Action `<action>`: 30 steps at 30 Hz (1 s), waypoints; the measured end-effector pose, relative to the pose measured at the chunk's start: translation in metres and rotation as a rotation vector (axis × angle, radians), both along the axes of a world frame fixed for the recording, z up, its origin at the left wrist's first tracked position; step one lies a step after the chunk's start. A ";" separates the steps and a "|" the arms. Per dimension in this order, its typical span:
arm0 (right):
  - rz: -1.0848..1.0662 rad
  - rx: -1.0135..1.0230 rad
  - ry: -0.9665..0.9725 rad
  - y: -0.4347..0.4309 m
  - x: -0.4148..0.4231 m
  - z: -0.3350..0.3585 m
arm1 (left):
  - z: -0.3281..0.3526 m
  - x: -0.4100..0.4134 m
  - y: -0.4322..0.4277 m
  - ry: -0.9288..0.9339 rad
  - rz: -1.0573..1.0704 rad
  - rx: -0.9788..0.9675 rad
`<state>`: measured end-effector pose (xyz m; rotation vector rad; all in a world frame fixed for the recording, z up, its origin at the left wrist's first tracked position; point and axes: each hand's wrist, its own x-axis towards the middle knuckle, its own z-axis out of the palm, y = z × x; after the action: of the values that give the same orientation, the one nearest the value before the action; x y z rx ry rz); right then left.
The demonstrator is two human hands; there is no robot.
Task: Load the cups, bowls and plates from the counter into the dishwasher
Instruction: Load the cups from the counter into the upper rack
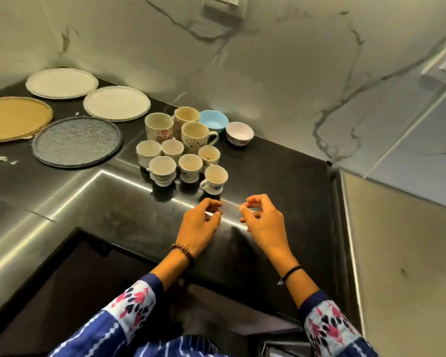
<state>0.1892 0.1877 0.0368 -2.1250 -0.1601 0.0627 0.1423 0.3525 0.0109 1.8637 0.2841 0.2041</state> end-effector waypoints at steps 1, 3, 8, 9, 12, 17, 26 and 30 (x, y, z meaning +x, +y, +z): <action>0.000 0.011 0.019 0.012 0.007 -0.003 | -0.005 0.004 0.011 0.005 0.045 0.004; -0.001 0.020 0.077 0.032 0.019 -0.008 | -0.014 0.011 0.028 0.020 0.114 -0.006; 0.067 0.257 0.279 0.065 0.044 -0.019 | -0.030 0.033 0.052 0.057 -0.097 -0.300; 0.090 0.322 0.307 0.067 0.048 -0.022 | -0.031 0.037 0.054 0.051 -0.128 -0.326; 0.131 0.371 0.309 0.070 0.060 -0.032 | -0.033 0.050 0.059 0.034 -0.153 -0.382; 0.079 0.393 0.280 0.070 0.061 -0.041 | -0.029 0.053 0.062 0.032 -0.194 -0.409; 0.009 0.388 0.241 0.056 0.038 -0.051 | -0.028 0.047 0.058 0.047 -0.271 -0.389; -0.053 0.420 0.237 0.046 0.018 -0.052 | -0.015 0.040 0.048 0.072 -0.289 -0.338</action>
<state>0.2069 0.2333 -0.0157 -1.6865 0.0245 0.2289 0.1820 0.4009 -0.0037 1.5551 0.0877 -0.1045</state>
